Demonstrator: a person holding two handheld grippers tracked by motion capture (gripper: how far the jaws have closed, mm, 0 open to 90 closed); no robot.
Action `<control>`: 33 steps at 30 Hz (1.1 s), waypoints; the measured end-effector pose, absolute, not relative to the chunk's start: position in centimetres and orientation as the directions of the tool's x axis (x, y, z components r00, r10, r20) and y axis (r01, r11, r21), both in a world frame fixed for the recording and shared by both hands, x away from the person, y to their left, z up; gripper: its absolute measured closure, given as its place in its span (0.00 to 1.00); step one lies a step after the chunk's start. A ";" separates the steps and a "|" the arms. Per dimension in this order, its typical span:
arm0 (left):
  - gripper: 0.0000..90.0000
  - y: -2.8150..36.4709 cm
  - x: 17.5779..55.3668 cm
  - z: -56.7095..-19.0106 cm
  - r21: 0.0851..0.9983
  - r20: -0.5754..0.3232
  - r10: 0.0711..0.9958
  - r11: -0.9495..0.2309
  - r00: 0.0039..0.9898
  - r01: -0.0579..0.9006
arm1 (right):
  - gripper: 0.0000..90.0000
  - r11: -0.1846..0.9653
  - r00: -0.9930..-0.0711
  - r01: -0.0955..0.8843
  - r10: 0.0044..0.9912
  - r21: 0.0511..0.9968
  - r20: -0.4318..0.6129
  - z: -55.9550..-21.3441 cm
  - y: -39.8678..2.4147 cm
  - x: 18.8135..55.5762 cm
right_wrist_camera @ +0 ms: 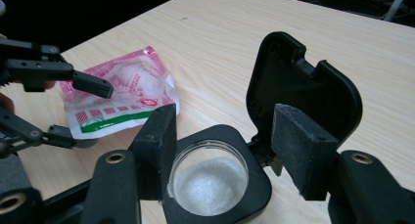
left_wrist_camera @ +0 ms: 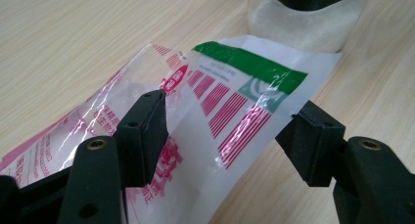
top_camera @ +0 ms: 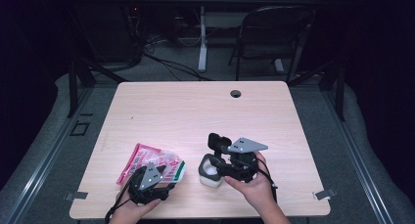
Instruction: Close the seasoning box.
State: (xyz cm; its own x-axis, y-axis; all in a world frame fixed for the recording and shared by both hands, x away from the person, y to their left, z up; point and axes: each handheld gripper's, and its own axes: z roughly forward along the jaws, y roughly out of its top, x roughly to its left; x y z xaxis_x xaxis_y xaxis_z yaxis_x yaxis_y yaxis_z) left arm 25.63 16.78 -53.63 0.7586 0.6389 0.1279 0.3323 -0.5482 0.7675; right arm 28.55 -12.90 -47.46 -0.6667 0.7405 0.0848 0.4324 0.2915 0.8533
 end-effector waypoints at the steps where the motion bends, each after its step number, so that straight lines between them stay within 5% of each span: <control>1: 0.42 16.7 25.6 -53.5 0.770 0.124 0.637 -0.545 0.761 0.332 | 0.47 0.295 -0.667 0.430 0.741 0.854 0.080 -47.5 -12.9 28.5; 33: 0.41 16.4 24.7 -50.5 0.813 0.081 0.622 -0.493 0.779 0.309 | 0.46 0.287 -0.694 0.454 0.708 0.843 0.133 -45.9 -13.6 28.6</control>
